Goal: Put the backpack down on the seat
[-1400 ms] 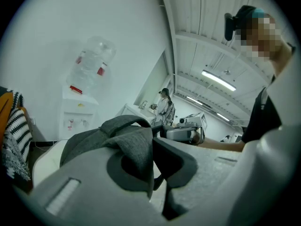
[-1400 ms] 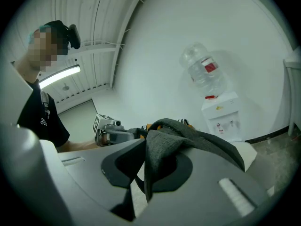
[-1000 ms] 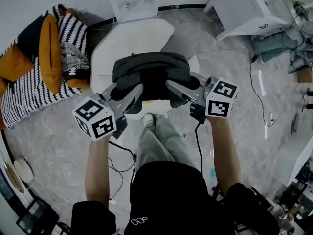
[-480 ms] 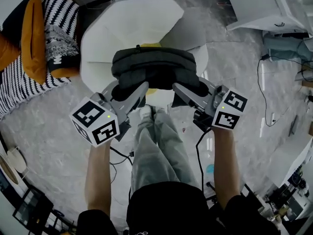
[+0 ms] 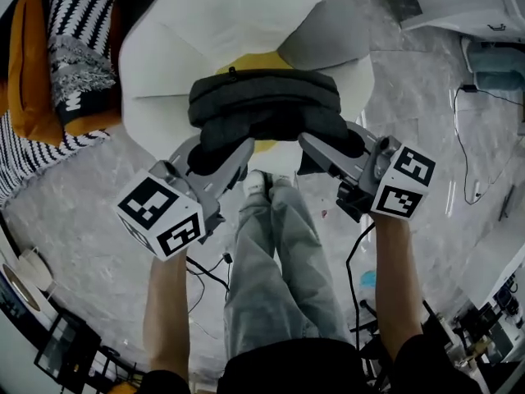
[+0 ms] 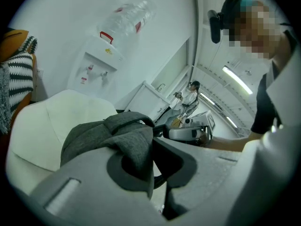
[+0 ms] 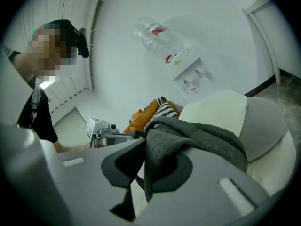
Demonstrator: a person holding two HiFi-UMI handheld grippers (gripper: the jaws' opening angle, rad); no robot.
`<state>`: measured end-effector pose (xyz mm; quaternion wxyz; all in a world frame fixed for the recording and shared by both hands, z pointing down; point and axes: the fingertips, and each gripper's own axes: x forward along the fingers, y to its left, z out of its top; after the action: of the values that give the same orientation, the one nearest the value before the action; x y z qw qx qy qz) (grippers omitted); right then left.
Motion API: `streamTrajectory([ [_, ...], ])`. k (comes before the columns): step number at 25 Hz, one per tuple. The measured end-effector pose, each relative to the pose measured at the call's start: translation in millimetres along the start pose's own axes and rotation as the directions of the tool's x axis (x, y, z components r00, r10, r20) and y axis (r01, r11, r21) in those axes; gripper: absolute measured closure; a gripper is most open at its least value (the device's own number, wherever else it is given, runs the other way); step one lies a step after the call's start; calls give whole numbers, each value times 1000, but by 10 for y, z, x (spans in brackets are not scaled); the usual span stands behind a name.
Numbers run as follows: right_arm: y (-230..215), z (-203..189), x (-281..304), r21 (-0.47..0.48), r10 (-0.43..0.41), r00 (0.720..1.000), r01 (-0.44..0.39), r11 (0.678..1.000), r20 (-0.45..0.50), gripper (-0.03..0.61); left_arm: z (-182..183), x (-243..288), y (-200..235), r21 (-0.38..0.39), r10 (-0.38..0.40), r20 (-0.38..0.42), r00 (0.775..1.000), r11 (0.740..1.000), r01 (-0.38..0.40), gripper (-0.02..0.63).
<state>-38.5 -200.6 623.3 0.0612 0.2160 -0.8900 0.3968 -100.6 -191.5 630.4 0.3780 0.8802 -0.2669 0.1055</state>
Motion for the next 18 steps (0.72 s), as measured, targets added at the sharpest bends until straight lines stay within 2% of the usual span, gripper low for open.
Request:
streamTrajectory([
  [5, -248, -152, 77, 7, -3, 1000, 3, 1000, -15, 535, -172, 149, 197, -4, 12, -27, 1000, 1000, -12, 584],
  [10, -458, -182, 198, -48, -3, 1000, 4, 999, 14, 535, -204, 286, 401, 42, 15, -16, 1000, 999, -14, 584],
  [18, -878, -270, 376, -121, -101, 995, 103, 987, 24, 535, -263, 614, 726, 100, 80, -2, 997, 992, -79, 584],
])
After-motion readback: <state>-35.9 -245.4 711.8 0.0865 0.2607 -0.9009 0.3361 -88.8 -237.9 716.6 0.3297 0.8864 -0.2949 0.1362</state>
